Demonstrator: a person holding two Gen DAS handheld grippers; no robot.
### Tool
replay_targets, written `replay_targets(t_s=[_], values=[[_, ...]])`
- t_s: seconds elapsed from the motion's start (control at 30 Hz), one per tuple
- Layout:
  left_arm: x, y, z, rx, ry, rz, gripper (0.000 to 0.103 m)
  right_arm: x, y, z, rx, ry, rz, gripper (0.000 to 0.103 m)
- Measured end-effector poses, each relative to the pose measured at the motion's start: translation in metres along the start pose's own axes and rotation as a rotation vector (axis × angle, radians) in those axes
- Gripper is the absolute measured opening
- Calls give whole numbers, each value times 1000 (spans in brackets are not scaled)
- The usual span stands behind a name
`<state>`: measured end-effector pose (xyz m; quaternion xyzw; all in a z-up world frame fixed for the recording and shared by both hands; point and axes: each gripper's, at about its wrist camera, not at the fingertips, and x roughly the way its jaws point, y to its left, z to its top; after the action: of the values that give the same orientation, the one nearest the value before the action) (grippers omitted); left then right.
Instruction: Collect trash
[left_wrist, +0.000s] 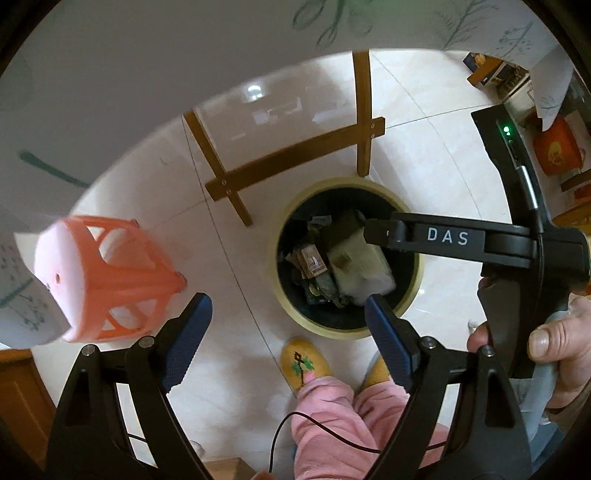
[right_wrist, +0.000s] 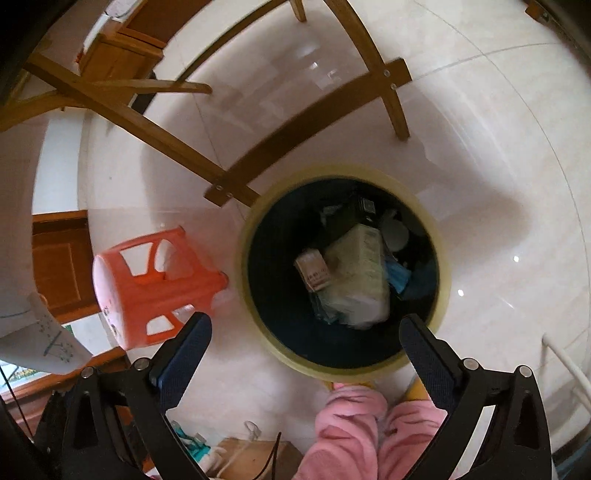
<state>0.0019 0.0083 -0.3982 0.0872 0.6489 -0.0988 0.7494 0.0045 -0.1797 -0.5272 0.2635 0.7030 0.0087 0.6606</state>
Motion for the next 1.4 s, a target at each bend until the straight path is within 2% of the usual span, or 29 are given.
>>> replay_targets(t_s=[0.27, 0.5, 0.8, 1.0, 1.4], values=[[-38, -4, -5, 1, -17, 1, 83, -26, 13, -16, -29, -42, 25, 102], [-92, -10, -1, -12, -46, -15, 83, -70, 29, -43, -74, -65, 45, 102], [-183, -9, 9, -33, -113, -33, 83, -166, 51, -59, -85, -134, 63, 102], [-234, -1, 16, -104, -138, -64, 83, -246, 75, -67, -162, -207, 31, 102], [-360, 9, 25, -217, -281, -87, 83, -395, 139, -100, -301, -302, 34, 102]])
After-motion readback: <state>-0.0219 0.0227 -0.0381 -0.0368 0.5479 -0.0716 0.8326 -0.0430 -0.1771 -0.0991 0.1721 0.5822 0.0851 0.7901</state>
